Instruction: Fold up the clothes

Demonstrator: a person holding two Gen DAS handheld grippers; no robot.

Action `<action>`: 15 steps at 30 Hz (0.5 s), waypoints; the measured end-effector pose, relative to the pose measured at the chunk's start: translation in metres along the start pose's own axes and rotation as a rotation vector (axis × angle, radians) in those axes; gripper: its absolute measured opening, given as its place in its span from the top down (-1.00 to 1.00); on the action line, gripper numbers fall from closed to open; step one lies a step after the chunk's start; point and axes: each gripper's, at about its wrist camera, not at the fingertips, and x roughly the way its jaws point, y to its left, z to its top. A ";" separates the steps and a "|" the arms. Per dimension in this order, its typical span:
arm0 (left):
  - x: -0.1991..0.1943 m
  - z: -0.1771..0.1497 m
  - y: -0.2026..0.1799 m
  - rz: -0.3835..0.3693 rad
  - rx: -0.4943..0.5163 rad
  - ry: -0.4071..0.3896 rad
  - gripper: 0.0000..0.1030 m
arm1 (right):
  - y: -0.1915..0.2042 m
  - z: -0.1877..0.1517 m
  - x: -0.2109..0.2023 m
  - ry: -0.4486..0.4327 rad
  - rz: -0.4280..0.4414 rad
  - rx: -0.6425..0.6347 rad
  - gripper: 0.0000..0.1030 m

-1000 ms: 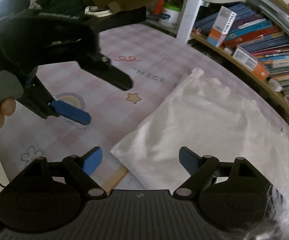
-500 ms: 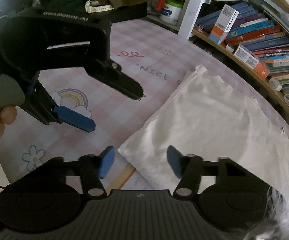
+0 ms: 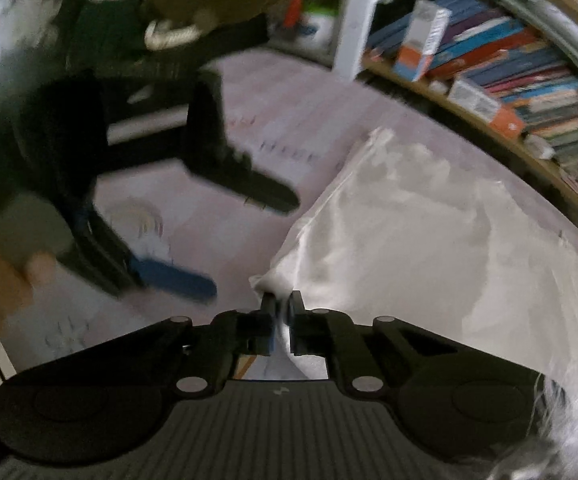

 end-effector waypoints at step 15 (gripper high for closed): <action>0.036 -0.004 -0.005 -0.096 -0.065 0.000 -0.54 | -0.024 -0.003 -0.026 -0.038 0.009 0.127 0.65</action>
